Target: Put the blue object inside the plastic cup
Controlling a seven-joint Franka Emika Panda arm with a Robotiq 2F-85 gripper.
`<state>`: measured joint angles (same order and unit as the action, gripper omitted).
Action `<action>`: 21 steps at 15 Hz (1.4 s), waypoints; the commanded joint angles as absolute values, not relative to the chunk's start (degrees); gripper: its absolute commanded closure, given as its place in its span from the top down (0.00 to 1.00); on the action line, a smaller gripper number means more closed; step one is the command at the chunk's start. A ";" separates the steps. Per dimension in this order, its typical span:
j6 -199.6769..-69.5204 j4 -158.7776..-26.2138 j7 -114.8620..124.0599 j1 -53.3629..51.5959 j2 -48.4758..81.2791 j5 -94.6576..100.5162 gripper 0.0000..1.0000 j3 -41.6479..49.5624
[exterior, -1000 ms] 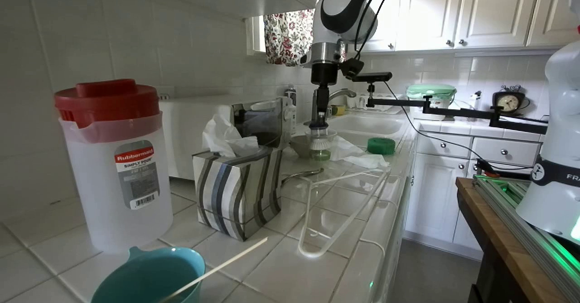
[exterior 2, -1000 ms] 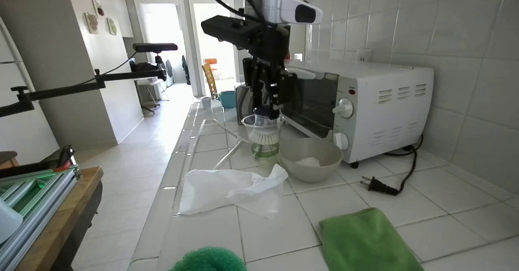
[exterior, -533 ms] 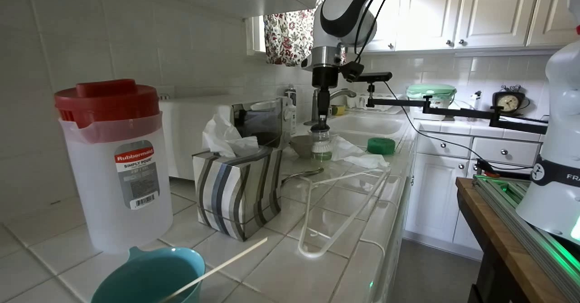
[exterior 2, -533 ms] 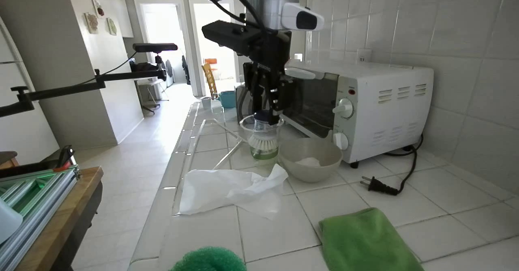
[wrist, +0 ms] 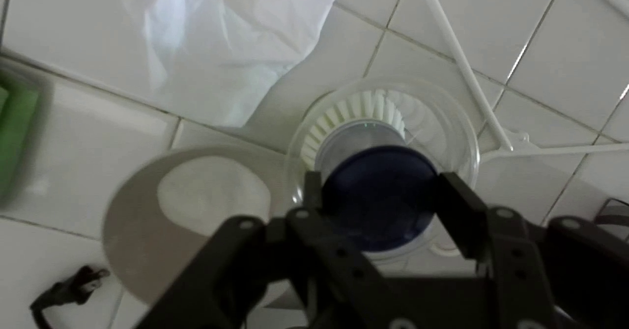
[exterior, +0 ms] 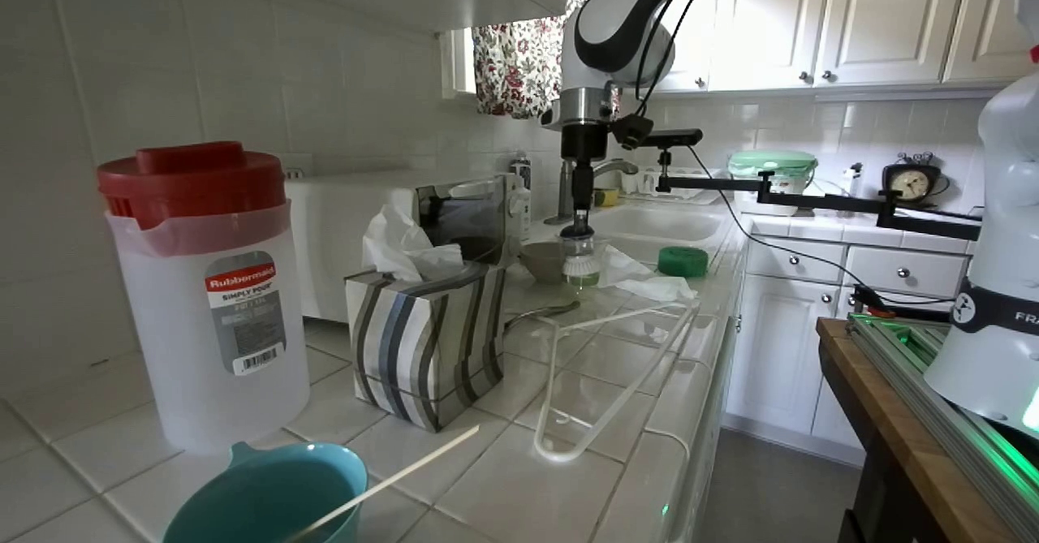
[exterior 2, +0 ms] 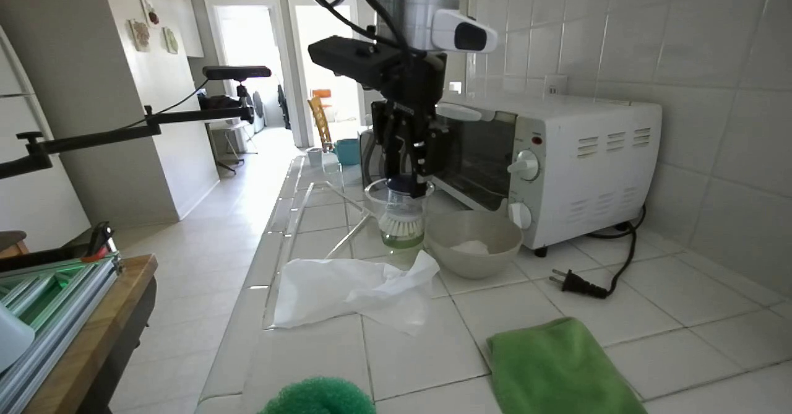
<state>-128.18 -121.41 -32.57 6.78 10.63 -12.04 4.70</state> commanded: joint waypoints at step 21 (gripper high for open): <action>-127.92 -120.98 -31.28 7.33 11.26 -7.79 1.00 4.07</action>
<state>-128.18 -121.41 -32.57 6.80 11.10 -9.48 4.68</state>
